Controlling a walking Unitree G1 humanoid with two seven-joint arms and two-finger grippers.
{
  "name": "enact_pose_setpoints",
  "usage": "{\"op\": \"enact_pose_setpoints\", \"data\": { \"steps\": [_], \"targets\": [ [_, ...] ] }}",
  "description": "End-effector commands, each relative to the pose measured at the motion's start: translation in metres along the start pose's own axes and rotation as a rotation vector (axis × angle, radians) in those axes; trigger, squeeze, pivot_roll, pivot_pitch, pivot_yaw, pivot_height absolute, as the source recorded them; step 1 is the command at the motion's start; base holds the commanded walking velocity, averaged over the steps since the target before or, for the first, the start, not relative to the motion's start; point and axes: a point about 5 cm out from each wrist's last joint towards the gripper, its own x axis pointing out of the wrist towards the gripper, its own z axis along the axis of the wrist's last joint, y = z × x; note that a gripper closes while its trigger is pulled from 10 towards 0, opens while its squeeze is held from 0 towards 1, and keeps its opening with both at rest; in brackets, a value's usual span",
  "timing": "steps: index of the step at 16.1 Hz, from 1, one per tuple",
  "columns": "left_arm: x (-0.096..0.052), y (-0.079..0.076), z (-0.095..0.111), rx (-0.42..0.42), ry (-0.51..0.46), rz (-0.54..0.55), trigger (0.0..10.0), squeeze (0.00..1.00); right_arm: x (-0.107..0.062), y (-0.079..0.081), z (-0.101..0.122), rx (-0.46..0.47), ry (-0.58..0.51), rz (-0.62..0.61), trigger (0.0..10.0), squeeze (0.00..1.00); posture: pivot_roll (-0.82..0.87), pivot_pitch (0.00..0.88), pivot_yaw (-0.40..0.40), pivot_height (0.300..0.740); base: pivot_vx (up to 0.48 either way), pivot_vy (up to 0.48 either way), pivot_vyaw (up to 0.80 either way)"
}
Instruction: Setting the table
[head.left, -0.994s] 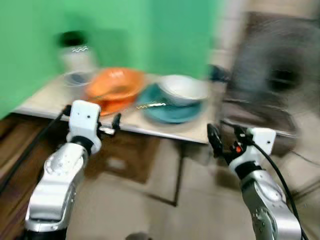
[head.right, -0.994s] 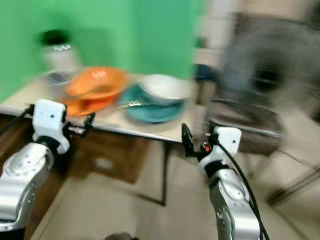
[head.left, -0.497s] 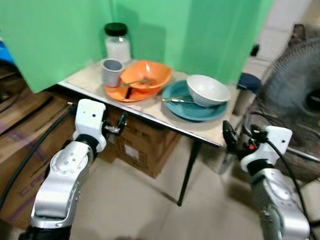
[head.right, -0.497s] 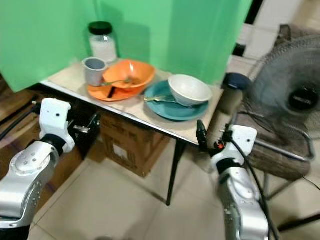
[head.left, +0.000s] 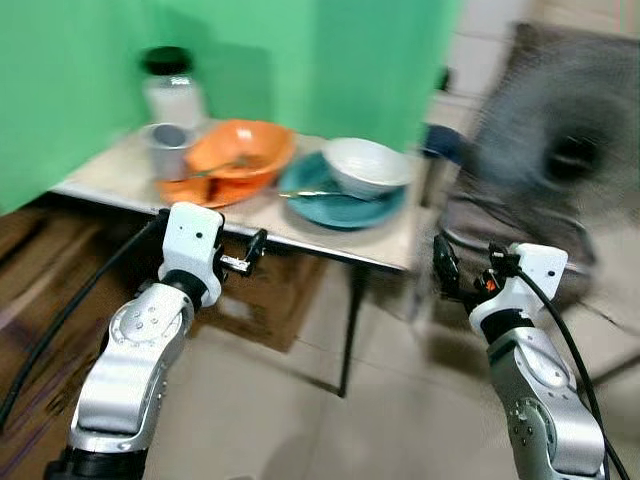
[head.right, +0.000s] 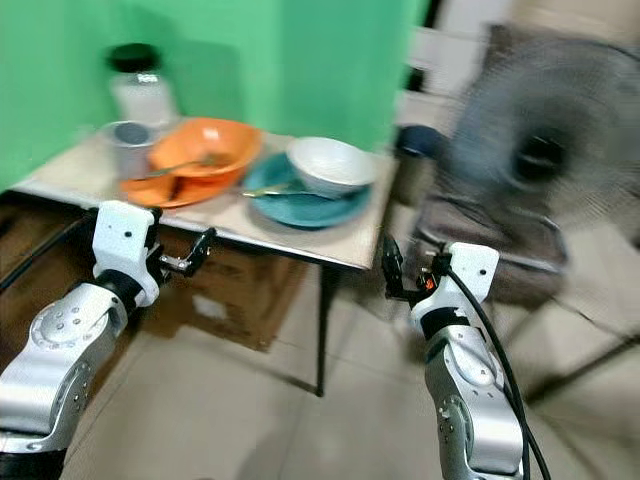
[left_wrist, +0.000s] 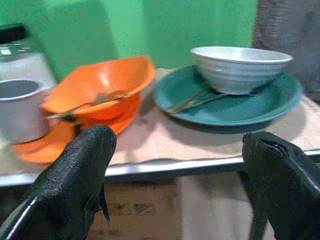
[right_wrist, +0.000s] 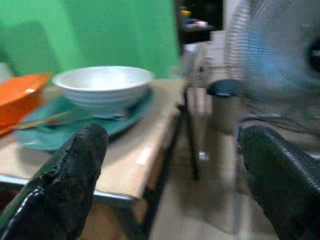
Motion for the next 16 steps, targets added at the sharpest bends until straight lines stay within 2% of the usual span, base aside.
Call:
{"op": "enact_pose_setpoints", "data": {
  "steps": [1, 3, 6, 10, 13, 14, 16],
  "targets": [
    [0.001, 0.004, 0.001, -0.004, -0.007, 0.020, 10.0, 0.00, 0.002, 0.000, 0.004, -0.012, -0.019, -0.008, 10.0, 0.00, -0.03, 0.000, -0.020, 0.740, 0.274, -0.375, 0.00],
    [0.001, 0.005, 0.002, 0.001, -0.011, 0.019, 10.0, 0.00, 0.003, 0.001, 0.005, -0.023, -0.023, -0.004, 10.0, 0.00, -0.03, 0.000, -0.020, 0.740, 0.272, -0.377, 0.00],
    [0.001, 0.006, 0.005, 0.014, -0.018, 0.020, 10.0, 0.00, 0.004, 0.004, 0.004, -0.029, -0.026, 0.015, 10.0, 0.00, -0.03, 0.000, -0.020, 0.740, 0.270, -0.343, -0.80],
    [0.001, 0.007, 0.006, 0.017, -0.020, 0.020, 10.0, 0.00, 0.004, 0.005, 0.004, -0.029, -0.028, 0.014, 10.0, 0.00, -0.02, 0.000, -0.020, 0.740, 0.283, -0.295, 0.00],
    [0.000, 0.010, 0.009, 0.028, -0.026, 0.031, 10.0, 0.00, 0.005, 0.010, 0.001, 0.006, -0.011, 0.065, 10.0, 0.00, -0.02, 0.000, -0.024, 0.740, 0.290, -0.089, 0.00],
    [-0.001, 0.013, 0.010, 0.029, -0.029, 0.044, 10.0, 0.00, 0.005, 0.015, 0.001, -0.015, -0.006, 0.102, 10.0, 0.00, -0.01, 0.000, -0.024, 0.740, 0.307, 0.000, 0.00],
    [-0.003, 0.015, 0.012, 0.019, -0.035, 0.060, 10.0, 0.00, 0.006, 0.021, 0.000, -0.029, 0.009, 0.148, 10.0, 0.00, -0.01, 0.000, -0.028, 0.740, 0.354, 0.000, 0.80]
  ]
}}
